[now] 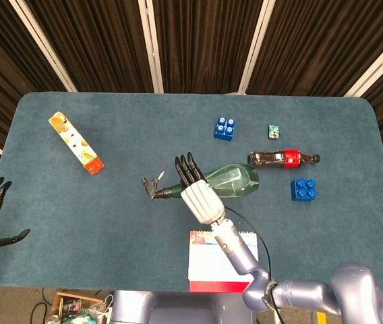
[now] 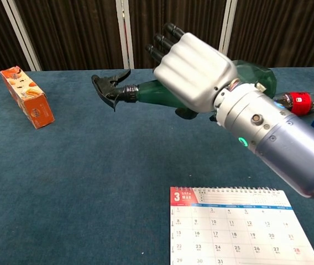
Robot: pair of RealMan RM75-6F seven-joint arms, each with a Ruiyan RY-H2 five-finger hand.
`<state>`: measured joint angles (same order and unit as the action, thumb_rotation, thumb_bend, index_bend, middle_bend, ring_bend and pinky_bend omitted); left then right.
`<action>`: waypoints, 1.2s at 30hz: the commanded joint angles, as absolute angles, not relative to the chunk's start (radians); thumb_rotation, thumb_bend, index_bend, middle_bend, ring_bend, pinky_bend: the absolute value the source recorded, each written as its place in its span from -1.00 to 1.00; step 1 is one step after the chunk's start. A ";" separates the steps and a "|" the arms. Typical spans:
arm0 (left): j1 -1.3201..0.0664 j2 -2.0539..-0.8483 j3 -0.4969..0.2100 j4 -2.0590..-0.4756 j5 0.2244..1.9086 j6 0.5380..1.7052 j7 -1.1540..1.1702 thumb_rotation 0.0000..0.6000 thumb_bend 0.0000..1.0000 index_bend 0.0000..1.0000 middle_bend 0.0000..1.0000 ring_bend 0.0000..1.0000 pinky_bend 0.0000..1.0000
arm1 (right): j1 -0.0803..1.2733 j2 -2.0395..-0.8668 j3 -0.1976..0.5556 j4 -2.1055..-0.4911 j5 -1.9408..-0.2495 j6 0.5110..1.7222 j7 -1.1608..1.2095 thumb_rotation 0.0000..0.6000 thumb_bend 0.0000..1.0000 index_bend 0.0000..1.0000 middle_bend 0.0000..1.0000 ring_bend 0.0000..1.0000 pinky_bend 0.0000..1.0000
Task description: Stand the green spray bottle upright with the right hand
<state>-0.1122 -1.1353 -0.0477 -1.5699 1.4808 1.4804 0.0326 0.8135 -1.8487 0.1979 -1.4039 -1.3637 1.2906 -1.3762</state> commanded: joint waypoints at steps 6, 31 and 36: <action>-0.103 -1.131 -0.039 -1.569 1.505 1.499 0.022 1.00 -0.91 -1.00 -1.00 -1.00 -1.00 | 0.733 -1.706 0.216 -1.562 -1.468 1.406 -0.917 1.00 0.15 0.83 -0.84 -1.00 -1.00; -0.118 -1.134 -0.026 -1.570 1.533 1.475 0.019 1.00 -0.91 -1.00 -1.00 -1.00 -1.00 | 0.549 -1.810 0.202 -1.190 -1.621 1.777 0.359 1.00 0.21 0.84 -0.84 -1.00 -1.00; -0.115 -1.134 -0.026 -1.567 1.533 1.479 0.016 1.00 -0.91 -1.00 -1.00 -1.00 -1.00 | 0.530 -1.902 0.166 -1.055 -1.580 1.722 0.478 1.00 0.22 0.84 -0.84 -1.00 -1.00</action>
